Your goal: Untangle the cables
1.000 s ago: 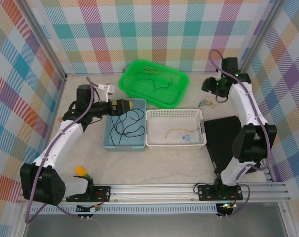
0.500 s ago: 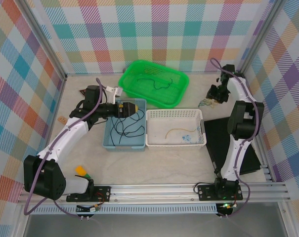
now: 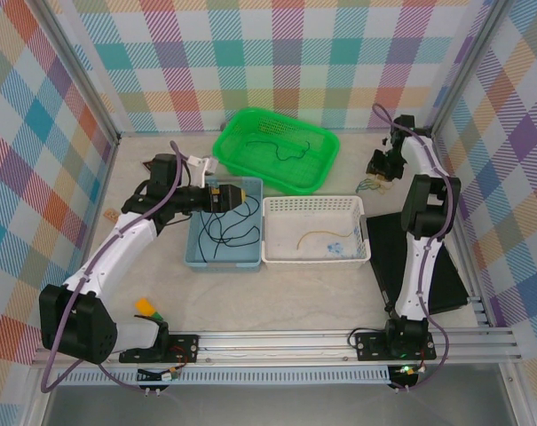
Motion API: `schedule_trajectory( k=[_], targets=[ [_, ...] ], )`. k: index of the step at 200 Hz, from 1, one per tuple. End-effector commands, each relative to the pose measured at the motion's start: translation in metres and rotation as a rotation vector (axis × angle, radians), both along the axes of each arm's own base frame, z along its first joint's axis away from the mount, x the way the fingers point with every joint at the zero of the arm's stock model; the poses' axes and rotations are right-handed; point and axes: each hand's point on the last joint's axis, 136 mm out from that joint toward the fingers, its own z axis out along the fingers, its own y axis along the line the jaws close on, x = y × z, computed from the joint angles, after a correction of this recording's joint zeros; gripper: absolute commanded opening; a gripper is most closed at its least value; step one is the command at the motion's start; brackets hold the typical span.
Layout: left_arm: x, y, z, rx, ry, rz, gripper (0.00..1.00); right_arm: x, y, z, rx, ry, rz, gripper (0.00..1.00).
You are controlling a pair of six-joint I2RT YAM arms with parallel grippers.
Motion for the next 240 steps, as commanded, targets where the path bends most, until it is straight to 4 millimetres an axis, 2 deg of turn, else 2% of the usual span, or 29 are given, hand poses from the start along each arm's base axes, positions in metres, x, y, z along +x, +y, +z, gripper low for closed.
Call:
schedule_trajectory(
  k=[1, 31, 48, 56, 87, 129, 159, 193, 240],
  targets=[
    [-0.002, 0.000, 0.021, 0.012, -0.042, -0.017, 0.89, 0.000, 0.003, -0.002, 0.012, 0.014, 0.034, 0.31],
    [-0.001, 0.000, 0.029, 0.010, -0.068, -0.017, 0.89, 0.004, 0.002, -0.003, 0.005, -0.010, 0.060, 0.13],
    [-0.001, 0.000, 0.031, 0.007, -0.071, -0.015, 0.89, 0.007, 0.002, 0.007, -0.006, -0.040, 0.079, 0.00],
    [-0.001, 0.000, 0.030, 0.006, -0.068, -0.012, 0.89, 0.009, 0.000, 0.015, -0.023, -0.063, 0.079, 0.00],
    [-0.001, 0.000, 0.035, -0.007, -0.078, -0.002, 0.89, 0.013, -0.009, 0.071, -0.084, -0.196, 0.059, 0.00],
    [-0.001, -0.003, 0.044, -0.038, -0.114, 0.002, 0.90, 0.001, -0.006, 0.138, -0.077, -0.347, 0.014, 0.00],
    [-0.003, -0.006, 0.051, -0.043, -0.157, -0.004, 0.94, -0.021, 0.006, 0.180, -0.008, -0.437, -0.005, 0.00],
    [-0.004, -0.018, 0.065, -0.092, -0.221, -0.035, 0.95, -0.062, 0.032, 0.228, 0.133, -0.543, 0.011, 0.00],
    [-0.013, -0.045, 0.072, -0.133, -0.268, -0.123, 0.93, -0.126, 0.065, 0.268, 0.276, -0.663, 0.106, 0.00]
  ],
)
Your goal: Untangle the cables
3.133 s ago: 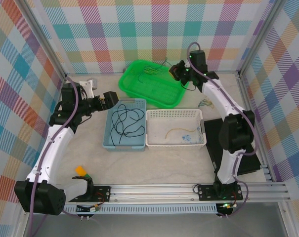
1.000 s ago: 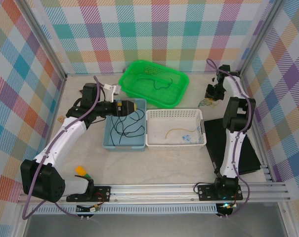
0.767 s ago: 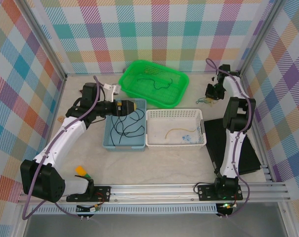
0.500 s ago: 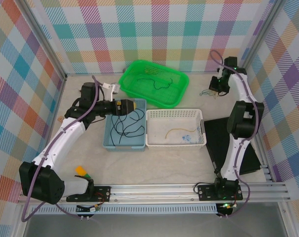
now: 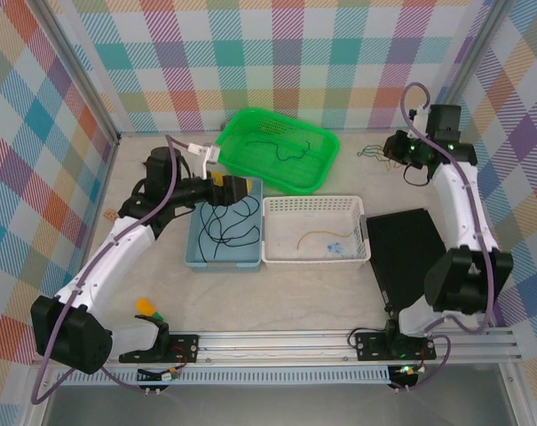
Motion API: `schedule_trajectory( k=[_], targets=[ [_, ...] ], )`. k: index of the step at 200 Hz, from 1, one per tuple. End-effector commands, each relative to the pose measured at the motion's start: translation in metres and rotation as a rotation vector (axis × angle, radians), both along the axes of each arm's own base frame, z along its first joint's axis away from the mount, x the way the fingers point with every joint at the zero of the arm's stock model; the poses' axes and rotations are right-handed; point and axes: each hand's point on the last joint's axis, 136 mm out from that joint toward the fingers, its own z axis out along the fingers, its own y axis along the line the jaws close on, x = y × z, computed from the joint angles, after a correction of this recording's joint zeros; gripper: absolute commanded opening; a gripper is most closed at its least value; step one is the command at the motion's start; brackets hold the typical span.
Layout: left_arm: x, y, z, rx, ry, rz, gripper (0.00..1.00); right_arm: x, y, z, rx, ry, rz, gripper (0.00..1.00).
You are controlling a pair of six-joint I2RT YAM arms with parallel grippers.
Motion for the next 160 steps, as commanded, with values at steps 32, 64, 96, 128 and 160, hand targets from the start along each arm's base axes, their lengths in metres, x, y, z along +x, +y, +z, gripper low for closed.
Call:
schedule_trajectory(
  k=[32, 64, 96, 128, 160],
  targets=[
    [-0.006, -0.035, 0.017, -0.052, -0.086, -0.097, 0.90, -0.063, 0.044, 0.053, 0.158, -0.194, 0.185, 0.00],
    [-0.010, -0.048, 0.022, -0.056, -0.110, -0.121, 0.88, -0.093, 0.053, 0.063, 0.187, -0.235, 0.221, 0.00],
    [-0.014, -0.058, 0.027, -0.062, -0.142, -0.131, 0.88, -0.113, 0.060, 0.069, 0.205, -0.251, 0.260, 0.00],
    [-0.017, -0.066, 0.035, -0.067, -0.161, -0.148, 0.87, -0.123, 0.068, 0.075, 0.228, -0.281, 0.312, 0.00],
    [-0.026, -0.076, 0.041, -0.082, -0.188, -0.179, 0.87, -0.131, 0.079, 0.081, 0.262, -0.295, 0.390, 0.00]
  ],
)
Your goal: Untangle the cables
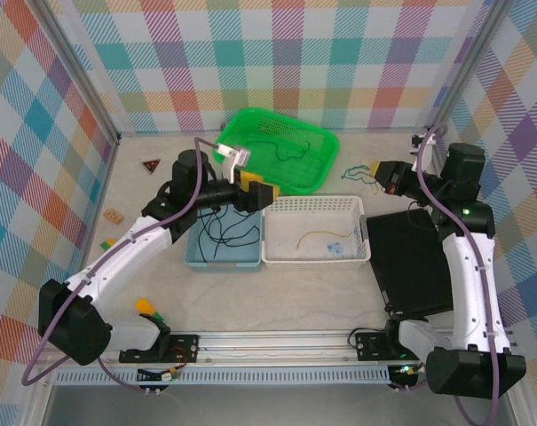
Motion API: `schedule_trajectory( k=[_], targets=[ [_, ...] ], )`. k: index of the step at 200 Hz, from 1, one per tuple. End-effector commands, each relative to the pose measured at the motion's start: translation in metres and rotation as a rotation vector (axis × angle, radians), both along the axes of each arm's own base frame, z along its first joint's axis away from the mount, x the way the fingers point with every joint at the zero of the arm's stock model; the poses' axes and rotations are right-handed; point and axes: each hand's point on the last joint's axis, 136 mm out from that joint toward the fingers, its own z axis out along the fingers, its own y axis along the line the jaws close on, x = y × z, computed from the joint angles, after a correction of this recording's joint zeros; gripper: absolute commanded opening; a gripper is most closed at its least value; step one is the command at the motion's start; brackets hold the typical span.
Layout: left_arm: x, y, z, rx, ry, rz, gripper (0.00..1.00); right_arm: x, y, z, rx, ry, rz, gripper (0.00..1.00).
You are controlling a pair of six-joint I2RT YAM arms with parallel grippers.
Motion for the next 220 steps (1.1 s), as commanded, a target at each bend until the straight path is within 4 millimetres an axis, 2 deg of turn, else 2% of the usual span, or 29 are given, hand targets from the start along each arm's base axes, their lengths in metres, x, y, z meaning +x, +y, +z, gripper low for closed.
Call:
schedule_trajectory(
  k=[1, 25, 54, 107, 130, 166, 187, 200, 220],
  targets=[
    [-0.006, -0.011, 0.026, -0.044, -0.082, -0.033, 0.87, -0.010, 0.014, 0.015, 0.039, -0.056, 0.101, 0.00],
    [-0.024, -0.028, 0.032, -0.056, -0.104, -0.125, 0.85, -0.018, 0.023, 0.022, 0.066, -0.080, 0.166, 0.00],
    [-0.051, -0.044, 0.039, -0.034, -0.231, -0.207, 0.86, -0.028, 0.032, 0.027, 0.089, -0.116, 0.243, 0.00],
    [-0.061, -0.080, 0.057, -0.045, -0.243, -0.223, 0.79, -0.043, 0.050, 0.026, 0.024, -0.241, 0.334, 0.00],
    [-0.069, -0.091, 0.053, 0.028, -0.342, -0.221, 0.80, -0.051, 0.058, 0.023, -0.025, -0.296, 0.373, 0.00],
    [-0.081, -0.105, 0.044, 0.021, -0.283, -0.336, 0.79, -0.056, 0.070, 0.018, -0.070, -0.331, 0.410, 0.00],
    [-0.083, -0.107, 0.041, 0.020, -0.289, -0.331, 0.79, -0.057, 0.074, 0.018, -0.084, -0.343, 0.421, 0.00],
    [-0.082, -0.106, 0.039, 0.026, -0.288, -0.322, 0.73, -0.057, 0.075, 0.018, -0.085, -0.344, 0.424, 0.00],
    [-0.081, -0.106, 0.039, 0.030, -0.292, -0.317, 0.58, -0.058, 0.075, 0.019, -0.085, -0.344, 0.424, 0.00]
  ],
)
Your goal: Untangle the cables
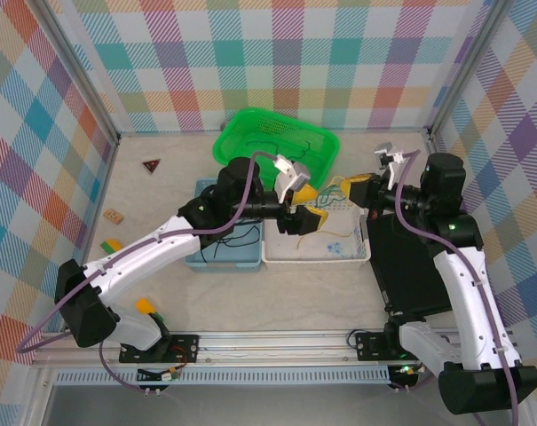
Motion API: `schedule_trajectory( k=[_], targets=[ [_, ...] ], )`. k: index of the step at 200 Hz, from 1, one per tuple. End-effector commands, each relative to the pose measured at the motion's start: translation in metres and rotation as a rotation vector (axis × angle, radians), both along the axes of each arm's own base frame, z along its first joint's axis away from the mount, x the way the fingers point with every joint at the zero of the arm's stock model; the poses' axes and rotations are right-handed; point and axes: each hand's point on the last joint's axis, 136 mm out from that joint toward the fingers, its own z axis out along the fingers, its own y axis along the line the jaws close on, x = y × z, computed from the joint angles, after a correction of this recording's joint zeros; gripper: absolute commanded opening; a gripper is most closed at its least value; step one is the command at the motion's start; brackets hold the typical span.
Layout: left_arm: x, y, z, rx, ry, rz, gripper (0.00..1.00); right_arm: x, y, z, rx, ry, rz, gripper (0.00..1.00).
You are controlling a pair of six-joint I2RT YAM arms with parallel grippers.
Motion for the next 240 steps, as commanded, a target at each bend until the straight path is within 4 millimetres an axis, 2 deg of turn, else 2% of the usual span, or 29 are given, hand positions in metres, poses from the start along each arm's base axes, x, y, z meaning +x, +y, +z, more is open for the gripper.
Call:
schedule_trajectory(
  k=[1, 12, 32, 53, 84, 104, 130, 199, 240],
  targets=[
    [-0.005, -0.001, 0.007, -0.012, -0.031, -0.016, 0.57, -0.001, 0.001, 0.003, -0.015, -0.054, 0.010, 0.00],
    [-0.003, 0.000, 0.007, -0.012, -0.033, -0.003, 0.49, -0.001, 0.001, 0.004, -0.015, -0.054, 0.010, 0.00],
    [-0.004, 0.002, 0.011, -0.028, -0.044, 0.004, 0.20, 0.000, 0.001, 0.001, -0.022, -0.048, 0.001, 0.00],
    [-0.004, 0.004, 0.012, -0.030, -0.054, 0.010, 0.00, 0.005, -0.002, -0.003, -0.033, -0.040, -0.027, 0.00],
    [-0.005, 0.012, 0.006, 0.003, -0.050, 0.032, 0.00, 0.031, -0.025, -0.013, -0.088, 0.013, -0.238, 0.00],
    [-0.009, 0.023, 0.002, 0.030, -0.052, 0.041, 0.00, 0.053, -0.056, -0.027, -0.156, 0.081, -0.462, 0.00],
    [-0.014, 0.040, -0.005, 0.069, -0.028, 0.039, 0.00, 0.069, -0.086, -0.038, -0.191, 0.164, -0.642, 0.00],
    [-0.019, 0.089, -0.006, 0.070, -0.004, 0.082, 0.00, 0.079, -0.131, -0.055, -0.103, 0.323, -0.868, 0.00],
    [-0.020, 0.106, -0.008, 0.066, -0.012, 0.102, 0.00, 0.077, -0.156, -0.068, -0.080, 0.397, -0.990, 0.00]
  ],
)
